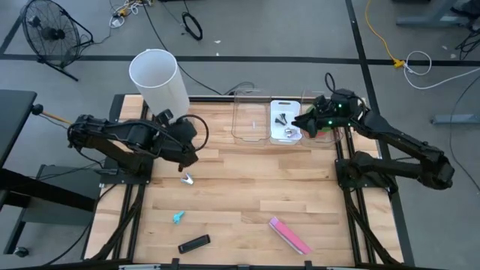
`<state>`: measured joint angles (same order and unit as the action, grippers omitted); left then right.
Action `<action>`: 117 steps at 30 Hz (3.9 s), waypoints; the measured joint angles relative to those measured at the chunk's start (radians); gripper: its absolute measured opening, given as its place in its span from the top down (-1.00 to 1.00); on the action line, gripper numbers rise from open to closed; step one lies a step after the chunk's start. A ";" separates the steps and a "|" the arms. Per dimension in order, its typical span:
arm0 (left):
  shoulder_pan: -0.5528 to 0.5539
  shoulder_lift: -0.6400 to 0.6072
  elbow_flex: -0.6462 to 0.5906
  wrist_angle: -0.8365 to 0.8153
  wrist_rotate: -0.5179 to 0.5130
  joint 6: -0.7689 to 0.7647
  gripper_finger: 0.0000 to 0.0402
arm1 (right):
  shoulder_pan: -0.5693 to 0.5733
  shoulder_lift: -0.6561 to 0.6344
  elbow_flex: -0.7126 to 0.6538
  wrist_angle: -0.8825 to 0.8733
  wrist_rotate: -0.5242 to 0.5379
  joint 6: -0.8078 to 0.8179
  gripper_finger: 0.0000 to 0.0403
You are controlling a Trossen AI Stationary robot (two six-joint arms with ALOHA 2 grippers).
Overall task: Pick and place Stapler, Stapler remover, tape
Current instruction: Put the blue staple remover into the white bin
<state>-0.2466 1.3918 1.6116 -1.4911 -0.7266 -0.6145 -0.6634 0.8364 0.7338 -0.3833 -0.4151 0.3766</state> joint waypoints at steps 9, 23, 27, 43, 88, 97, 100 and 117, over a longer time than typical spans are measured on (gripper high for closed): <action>0.010 0.003 -0.410 0.197 0.149 -0.026 0.42 | 0.154 0.000 0.000 0.012 0.133 -0.022 0.03; 0.176 0.002 -0.766 0.610 0.534 -0.092 0.45 | 0.274 0.000 -0.001 0.099 0.224 -0.046 0.03; 0.212 0.002 -0.790 0.613 0.604 -0.143 0.45 | 0.291 0.000 -0.001 0.099 0.252 -0.058 0.03; 0.161 0.002 -0.791 0.633 0.695 0.044 0.01 | 0.302 0.000 -0.002 0.097 0.303 -0.075 0.03; 0.076 -0.001 -0.994 0.843 0.575 0.420 0.77 | 0.302 0.000 -0.077 0.182 0.303 -0.048 0.03; 0.074 0.003 -0.933 0.832 0.578 0.398 0.77 | 0.302 0.000 -0.077 0.184 0.303 -0.049 0.03; 0.075 0.003 -0.874 0.831 0.532 0.421 0.77 | 0.302 0.000 -0.077 0.192 0.303 -0.049 0.03; 0.353 0.002 -0.468 1.006 0.427 0.685 0.77 | 0.301 0.000 -0.077 0.248 0.303 -0.019 0.03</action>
<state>0.1066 1.3941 1.1435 -0.4847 -0.2993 0.0700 -0.3622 0.8368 0.6567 -0.1352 -0.1120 0.3576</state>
